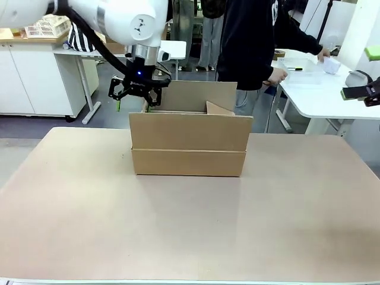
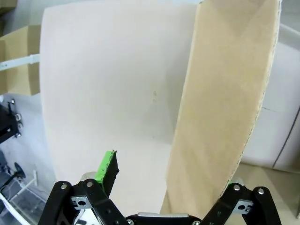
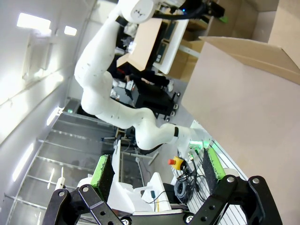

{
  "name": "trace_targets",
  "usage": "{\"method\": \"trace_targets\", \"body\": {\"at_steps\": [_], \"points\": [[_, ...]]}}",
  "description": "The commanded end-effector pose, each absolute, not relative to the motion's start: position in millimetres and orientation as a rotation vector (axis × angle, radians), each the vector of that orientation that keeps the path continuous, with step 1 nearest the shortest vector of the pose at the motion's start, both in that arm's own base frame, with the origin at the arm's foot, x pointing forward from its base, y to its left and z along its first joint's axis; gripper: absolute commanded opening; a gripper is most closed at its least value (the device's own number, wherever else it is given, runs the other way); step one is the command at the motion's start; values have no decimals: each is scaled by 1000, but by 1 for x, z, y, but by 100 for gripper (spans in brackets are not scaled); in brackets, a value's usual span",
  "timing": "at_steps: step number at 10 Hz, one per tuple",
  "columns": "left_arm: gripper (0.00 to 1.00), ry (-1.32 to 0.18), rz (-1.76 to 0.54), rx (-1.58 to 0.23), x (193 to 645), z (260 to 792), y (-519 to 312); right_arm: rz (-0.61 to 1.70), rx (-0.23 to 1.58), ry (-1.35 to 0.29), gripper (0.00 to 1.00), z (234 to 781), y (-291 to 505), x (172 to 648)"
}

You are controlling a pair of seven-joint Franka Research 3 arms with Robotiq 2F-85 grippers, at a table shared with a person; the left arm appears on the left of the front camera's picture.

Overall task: Pack the gift set into the box.
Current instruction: Place both hands on the side flaps of the Package Box and spread them outward.

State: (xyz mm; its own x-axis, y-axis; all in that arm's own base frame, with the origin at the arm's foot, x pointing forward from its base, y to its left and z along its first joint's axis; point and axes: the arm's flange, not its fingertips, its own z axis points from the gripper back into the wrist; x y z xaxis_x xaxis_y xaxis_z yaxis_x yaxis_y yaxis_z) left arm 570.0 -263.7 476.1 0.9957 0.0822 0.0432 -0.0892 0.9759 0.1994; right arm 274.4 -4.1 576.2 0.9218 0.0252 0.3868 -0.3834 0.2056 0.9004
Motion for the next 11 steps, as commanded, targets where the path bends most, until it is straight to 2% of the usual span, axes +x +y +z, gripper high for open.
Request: {"method": "trace_targets", "body": {"at_steps": [1,5,6,7,11], "points": [[100,-44,79,103,552,482,-234,311,1354,-340,100,577,-2,277],[100,-31,51,-66,562,470,-202,311,1354,-340,100,577,-2,277],[100,-38,79,-253,554,458,-148,311,1354,-340,100,577,-2,277],[100,-39,79,-258,553,458,-145,311,1354,-340,100,577,-2,277],[100,-53,23,-508,540,430,-99,311,1354,-340,100,577,-2,277]]}}
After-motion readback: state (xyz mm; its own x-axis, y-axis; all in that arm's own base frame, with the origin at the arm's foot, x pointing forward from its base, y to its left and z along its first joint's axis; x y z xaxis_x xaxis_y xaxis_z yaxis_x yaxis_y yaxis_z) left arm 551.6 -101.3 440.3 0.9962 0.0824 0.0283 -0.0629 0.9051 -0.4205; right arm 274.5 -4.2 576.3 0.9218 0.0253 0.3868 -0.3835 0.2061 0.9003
